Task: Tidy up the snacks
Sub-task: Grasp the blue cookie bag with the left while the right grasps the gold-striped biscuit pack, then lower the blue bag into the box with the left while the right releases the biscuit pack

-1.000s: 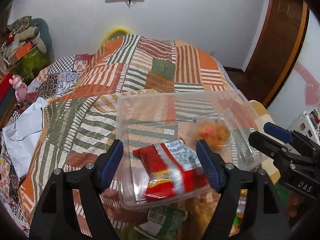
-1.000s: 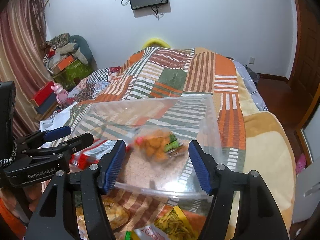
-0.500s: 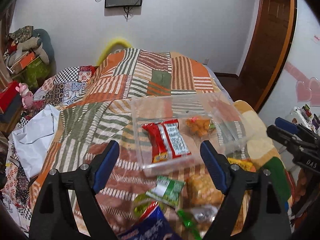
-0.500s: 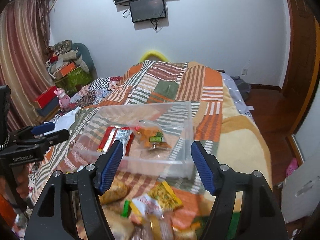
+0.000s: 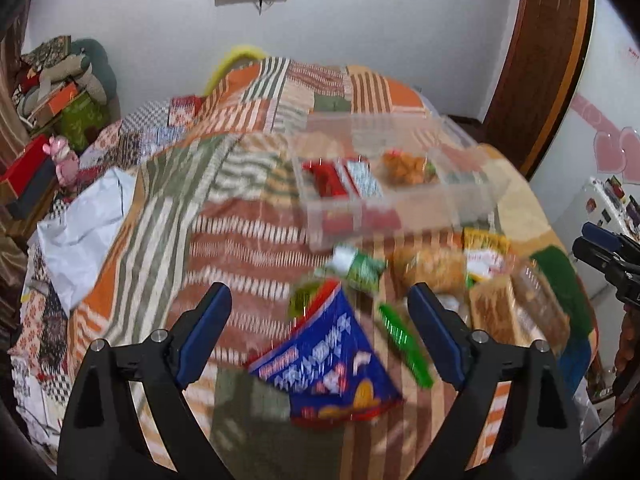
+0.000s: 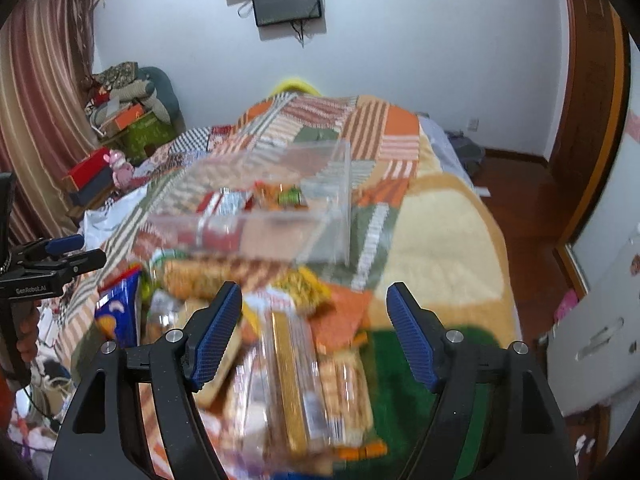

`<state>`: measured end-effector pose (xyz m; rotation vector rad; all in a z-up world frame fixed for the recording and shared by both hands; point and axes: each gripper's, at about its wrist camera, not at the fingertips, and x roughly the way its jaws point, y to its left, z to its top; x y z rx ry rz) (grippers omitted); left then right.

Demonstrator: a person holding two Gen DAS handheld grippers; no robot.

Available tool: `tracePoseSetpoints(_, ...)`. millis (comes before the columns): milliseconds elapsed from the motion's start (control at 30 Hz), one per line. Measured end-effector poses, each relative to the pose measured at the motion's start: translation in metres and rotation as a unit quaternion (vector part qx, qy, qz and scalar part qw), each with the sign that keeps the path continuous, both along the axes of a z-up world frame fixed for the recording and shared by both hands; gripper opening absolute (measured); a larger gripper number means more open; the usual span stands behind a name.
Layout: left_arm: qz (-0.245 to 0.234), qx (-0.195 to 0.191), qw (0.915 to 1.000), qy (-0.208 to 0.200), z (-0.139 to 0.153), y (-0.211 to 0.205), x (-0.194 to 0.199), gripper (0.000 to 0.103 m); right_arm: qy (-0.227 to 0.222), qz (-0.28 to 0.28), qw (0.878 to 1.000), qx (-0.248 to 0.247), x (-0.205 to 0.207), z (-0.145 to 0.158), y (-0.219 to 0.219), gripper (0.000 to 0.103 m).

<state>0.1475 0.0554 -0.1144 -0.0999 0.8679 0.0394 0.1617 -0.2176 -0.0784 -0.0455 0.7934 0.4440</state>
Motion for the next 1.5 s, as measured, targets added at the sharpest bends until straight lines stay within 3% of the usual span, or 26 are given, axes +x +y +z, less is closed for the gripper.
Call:
tracePoseSetpoints(200,0.007,-0.019,0.9993,0.033,-0.028,0.0,-0.014,0.091,0.052,0.011,0.999,-0.002,-0.013,-0.033,-0.002,0.07)
tracePoseSetpoints(333,0.014,-0.04,0.9982,0.041,-0.04,0.002,-0.018,0.091,0.076,0.025,0.997,0.0,-0.02,-0.047,0.002,0.052)
tracePoseSetpoints(433,0.009,-0.043,0.9978,0.05,-0.048,-0.002,-0.017,0.091,0.093,0.036,0.995,0.003,-0.02,-0.055,0.006,0.046)
tracePoseSetpoints(600,0.004,-0.035,0.9974,0.063,-0.061,-0.008,-0.01,0.093,0.093,0.041,0.995,-0.006,-0.019,-0.061,0.009,0.044)
tracePoseSetpoints(767,0.009,-0.057,0.9943,0.09,-0.08,-0.007,-0.002,0.093,0.088,0.04,0.995,-0.007,-0.02,-0.062,0.012,0.044)
tracePoseSetpoints(867,0.01,-0.053,0.9952,0.081,-0.082,-0.008,-0.005,0.092,0.084,0.037,0.996,-0.006,-0.019,-0.063,0.014,0.041)
tracePoseSetpoints(967,0.0,-0.039,0.9964,0.075,-0.08,-0.014,-0.01,0.076,0.08,0.031,0.996,-0.002,-0.019,-0.061,0.012,0.036)
tracePoseSetpoints(1133,-0.012,-0.007,0.9985,0.052,-0.068,-0.021,-0.018,0.067,0.079,0.028,0.996,0.006,-0.023,-0.058,0.009,0.036)
tracePoseSetpoints(1233,-0.018,-0.011,0.9989,0.042,-0.061,-0.023,-0.022,0.064,0.076,0.028,0.997,0.013,-0.024,-0.053,0.008,0.036)
tracePoseSetpoints(1367,-0.02,-0.014,0.9992,0.031,-0.051,-0.022,-0.023,0.05,0.063,0.026,0.997,0.024,-0.026,-0.041,0.005,0.036)
tracePoseSetpoints(1500,-0.02,-0.029,0.9992,0.019,-0.038,-0.018,-0.022,0.049,0.047,0.02,0.998,0.035,-0.024,-0.028,0.003,0.036)
